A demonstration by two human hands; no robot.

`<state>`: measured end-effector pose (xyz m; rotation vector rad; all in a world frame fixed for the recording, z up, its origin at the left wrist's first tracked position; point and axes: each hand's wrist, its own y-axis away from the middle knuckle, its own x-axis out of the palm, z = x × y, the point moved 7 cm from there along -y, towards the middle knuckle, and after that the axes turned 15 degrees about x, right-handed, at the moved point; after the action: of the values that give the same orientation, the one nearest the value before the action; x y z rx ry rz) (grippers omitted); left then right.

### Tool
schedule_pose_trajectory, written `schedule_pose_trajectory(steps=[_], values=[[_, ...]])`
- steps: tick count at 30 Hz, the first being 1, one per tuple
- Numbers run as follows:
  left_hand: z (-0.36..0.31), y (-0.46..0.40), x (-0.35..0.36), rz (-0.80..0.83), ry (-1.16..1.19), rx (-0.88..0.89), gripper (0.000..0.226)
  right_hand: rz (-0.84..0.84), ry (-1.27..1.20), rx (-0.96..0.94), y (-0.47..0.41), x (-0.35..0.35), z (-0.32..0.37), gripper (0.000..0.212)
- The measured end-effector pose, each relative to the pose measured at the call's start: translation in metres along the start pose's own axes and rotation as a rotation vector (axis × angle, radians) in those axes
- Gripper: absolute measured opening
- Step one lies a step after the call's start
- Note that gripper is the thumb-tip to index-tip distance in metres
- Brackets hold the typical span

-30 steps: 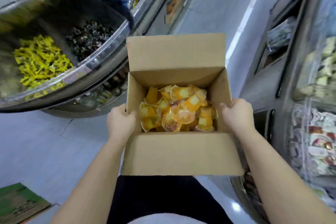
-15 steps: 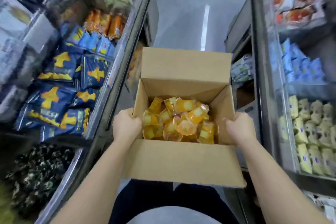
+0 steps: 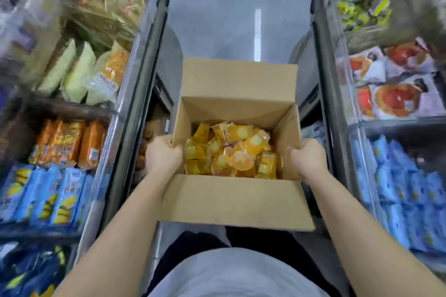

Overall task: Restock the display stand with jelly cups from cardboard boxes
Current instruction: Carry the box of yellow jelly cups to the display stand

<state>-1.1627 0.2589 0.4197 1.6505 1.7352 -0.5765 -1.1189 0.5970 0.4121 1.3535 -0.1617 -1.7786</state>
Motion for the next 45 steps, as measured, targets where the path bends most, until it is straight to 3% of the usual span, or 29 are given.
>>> schedule_pose_trajectory(steps=[10, 20, 32, 35, 38, 45], values=[[-0.082, -0.269, 0.036, 0.010, -0.034, -0.083, 0.026, -0.018, 0.073, -0.041, -0.194, -0.037, 0.227, 0.016], [-0.151, -0.561, 0.046, 0.048, -0.016, -0.060, 0.015, -0.074, 0.071, -0.050, -0.362, -0.057, 0.462, 0.029], [-0.218, -0.876, 0.094, -0.089, 0.027, -0.239, 0.011, 0.032, 0.179, -0.185, -0.625, -0.058, 0.759, 0.017], [-0.235, -0.940, 0.090, -0.144, 0.074, -0.300, 0.022, 0.048, 0.242, -0.211, -0.670, -0.062, 0.841, 0.027], [-0.241, -0.995, 0.079, -0.220, 0.092, -0.355, 0.034, 0.061, 0.294, -0.295, -0.702, -0.054, 0.926, 0.034], [-0.202, -1.155, 0.054, -0.266, 0.105, -0.437, 0.018, 0.111, 0.388, -0.383, -0.772, 0.019, 1.100, 0.034]])
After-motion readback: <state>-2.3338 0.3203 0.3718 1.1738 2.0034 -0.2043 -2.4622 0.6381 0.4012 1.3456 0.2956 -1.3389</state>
